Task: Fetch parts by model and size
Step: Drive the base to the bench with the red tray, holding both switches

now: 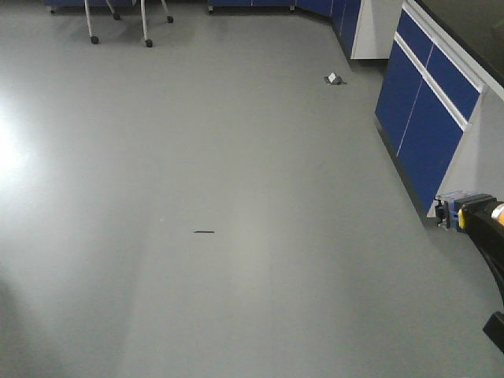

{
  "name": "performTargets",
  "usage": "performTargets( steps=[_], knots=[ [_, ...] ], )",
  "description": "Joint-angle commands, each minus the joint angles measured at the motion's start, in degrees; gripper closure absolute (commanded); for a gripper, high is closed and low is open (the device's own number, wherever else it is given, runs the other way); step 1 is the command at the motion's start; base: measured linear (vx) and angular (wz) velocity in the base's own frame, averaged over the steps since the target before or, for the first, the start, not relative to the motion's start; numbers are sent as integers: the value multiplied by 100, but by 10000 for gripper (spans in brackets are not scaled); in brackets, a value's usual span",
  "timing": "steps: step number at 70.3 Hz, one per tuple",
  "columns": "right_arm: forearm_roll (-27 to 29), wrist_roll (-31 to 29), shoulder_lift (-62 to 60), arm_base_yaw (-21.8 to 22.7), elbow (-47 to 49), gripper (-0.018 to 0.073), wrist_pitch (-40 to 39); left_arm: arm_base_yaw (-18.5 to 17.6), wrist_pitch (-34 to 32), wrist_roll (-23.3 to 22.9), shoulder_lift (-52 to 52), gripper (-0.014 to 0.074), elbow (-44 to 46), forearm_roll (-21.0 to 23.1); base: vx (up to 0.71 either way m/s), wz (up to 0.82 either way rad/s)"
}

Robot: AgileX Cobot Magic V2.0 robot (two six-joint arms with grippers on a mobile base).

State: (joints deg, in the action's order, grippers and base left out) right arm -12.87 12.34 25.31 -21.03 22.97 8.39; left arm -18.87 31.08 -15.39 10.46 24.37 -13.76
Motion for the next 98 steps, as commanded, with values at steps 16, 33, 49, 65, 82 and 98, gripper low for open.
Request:
performTargets(
  steps=[16,33,49,65,82,98],
  knots=[
    [-65,-42,35,7,164,569,-470,-44,-432,-6,66,603,133,-50,74,-5],
    [-65,-42,35,7,164,569,-470,-44,-437,-6,66,603,133,-50,76,-4],
    [-65,-42,35,7,164,569,-470,-44,-436,-6,66,603,133,-44,78,2],
    [-65,-42,35,7,164,569,-468,-44,-424,-6,64,603,133,-44,77,6],
    [-65,-42,35,7,164,569,-468,-44,-424,-6,64,603,133,-44,76,11],
    [-65,-42,35,7,164,569,-468,-44,-424,-6,64,603,133,-44,77,7]
  ],
)
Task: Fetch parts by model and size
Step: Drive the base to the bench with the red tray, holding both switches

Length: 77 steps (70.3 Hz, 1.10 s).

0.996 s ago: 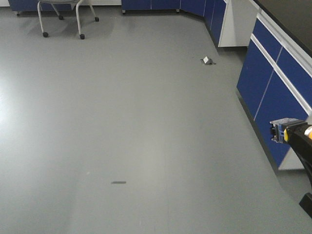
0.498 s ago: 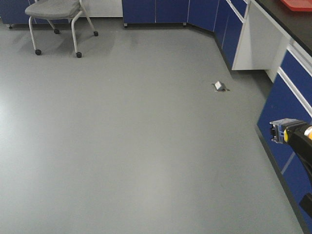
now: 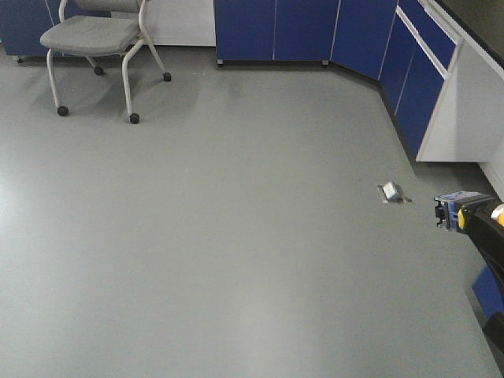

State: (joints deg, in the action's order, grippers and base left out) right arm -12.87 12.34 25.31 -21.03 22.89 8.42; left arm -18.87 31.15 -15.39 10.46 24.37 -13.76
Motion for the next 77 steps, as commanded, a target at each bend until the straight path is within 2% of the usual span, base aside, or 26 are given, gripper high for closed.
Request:
performTargets(
  steps=[1,77],
  knots=[
    [-65,-42,35,7,172,569,-471,-44,-431,-6,64,603,133,-44,77,4],
    [-65,-42,35,7,172,569,-471,-44,-431,-6,64,603,133,-44,70,-1]
  ],
)
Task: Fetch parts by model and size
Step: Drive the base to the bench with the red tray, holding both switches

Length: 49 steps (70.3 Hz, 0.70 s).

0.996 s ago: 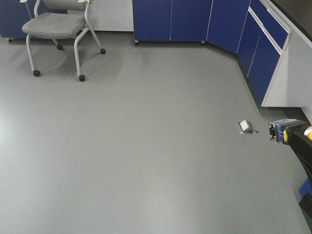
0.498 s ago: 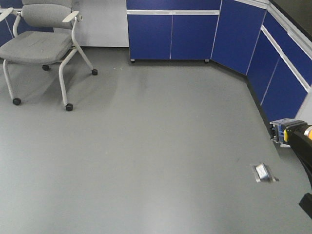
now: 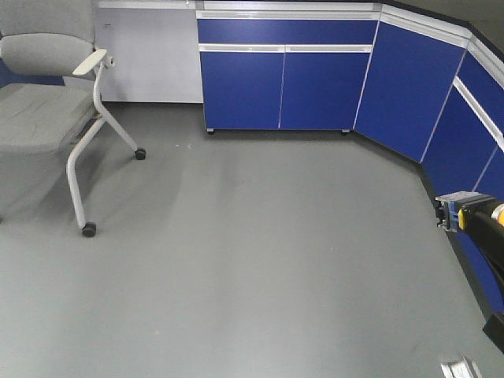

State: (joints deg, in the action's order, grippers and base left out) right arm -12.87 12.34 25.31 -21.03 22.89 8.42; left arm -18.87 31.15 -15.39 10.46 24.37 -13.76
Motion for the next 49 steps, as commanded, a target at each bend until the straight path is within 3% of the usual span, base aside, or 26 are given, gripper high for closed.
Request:
performTargets(
  steps=[1,49],
  knots=[
    [-65,-42,35,7,172,569,-471,-44,-431,-6,64,603,133,-44,58,-2],
    [-65,-42,35,7,172,569,-471,-44,-431,-6,64,602,133,-44,49,-9]
  ],
)
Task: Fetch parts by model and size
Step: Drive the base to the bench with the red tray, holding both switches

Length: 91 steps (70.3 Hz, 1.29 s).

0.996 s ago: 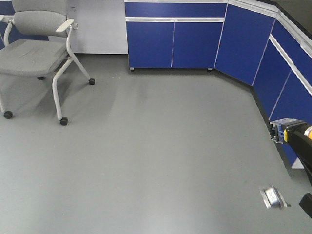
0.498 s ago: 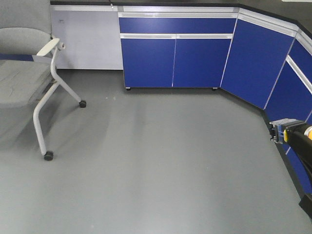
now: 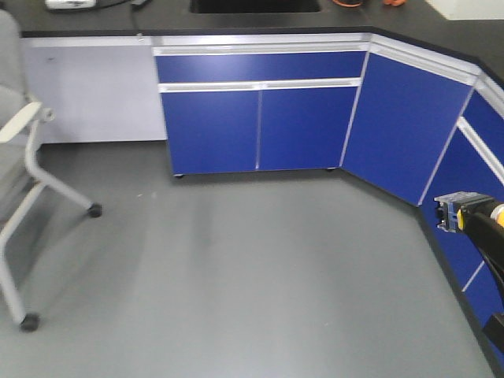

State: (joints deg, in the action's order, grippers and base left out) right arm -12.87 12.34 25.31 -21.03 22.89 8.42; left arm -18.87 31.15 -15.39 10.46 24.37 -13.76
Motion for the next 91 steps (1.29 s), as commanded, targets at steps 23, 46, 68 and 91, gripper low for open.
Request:
performTargets(
  steps=[23,46,68,91],
  knots=[
    [-65,-42,35,7,172,569,-471,-44,-431,-6,64,602,133,-44,30,-70],
    [-65,-42,35,7,172,569,-471,-44,-431,-6,64,603,133,-49,20,-95],
    [-65,-42,35,7,172,569,-471,-44,-431,-6,64,603,133,-49,16,-86],
    [-65,-42,35,7,172,569,-471,-44,-431,-6,64,603,133,-49,16,-75]
  ],
)
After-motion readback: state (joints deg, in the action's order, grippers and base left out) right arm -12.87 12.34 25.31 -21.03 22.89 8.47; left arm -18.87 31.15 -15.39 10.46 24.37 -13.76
